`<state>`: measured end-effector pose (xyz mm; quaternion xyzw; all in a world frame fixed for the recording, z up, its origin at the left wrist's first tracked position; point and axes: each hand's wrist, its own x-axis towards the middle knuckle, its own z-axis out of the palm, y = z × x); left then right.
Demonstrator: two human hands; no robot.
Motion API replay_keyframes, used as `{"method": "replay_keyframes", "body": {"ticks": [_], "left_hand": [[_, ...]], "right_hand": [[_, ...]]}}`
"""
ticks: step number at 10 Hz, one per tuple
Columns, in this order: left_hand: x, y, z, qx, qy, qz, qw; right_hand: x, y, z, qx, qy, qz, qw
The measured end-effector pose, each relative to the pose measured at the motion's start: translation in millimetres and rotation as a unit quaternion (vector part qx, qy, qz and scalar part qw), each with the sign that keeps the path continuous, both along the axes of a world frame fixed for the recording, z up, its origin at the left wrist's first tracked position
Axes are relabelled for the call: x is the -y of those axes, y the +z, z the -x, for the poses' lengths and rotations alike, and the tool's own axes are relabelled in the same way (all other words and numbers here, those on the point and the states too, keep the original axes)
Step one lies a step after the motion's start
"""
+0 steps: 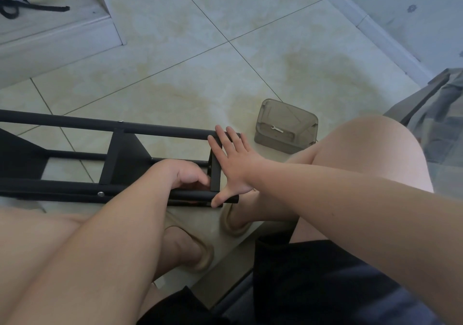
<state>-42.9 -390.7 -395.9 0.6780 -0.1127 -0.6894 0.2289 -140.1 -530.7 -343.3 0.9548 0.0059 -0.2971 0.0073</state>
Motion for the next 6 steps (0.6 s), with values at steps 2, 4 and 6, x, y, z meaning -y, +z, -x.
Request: {"method": "replay_keyframes", "body": {"ticks": [2, 4, 6], "left_hand": [[-1.8, -3.7, -1.0, 0.002, 0.002, 0.018, 1.0], [-2.6, -5.6, -1.4, -0.038, 0.021, 0.052, 0.998], [-3.4, -11.1, -3.4, -0.064, 0.044, 0.052, 0.996]], "right_hand": [[-0.3, 1.0, -0.3, -0.002, 0.0, 0.002, 1.0], [-0.8, 2.1, -0.1, -0.001, 0.0, -0.001, 1.0], [0.0, 1.6, 0.2, 0.001, 0.002, -0.001, 1.0]]}}
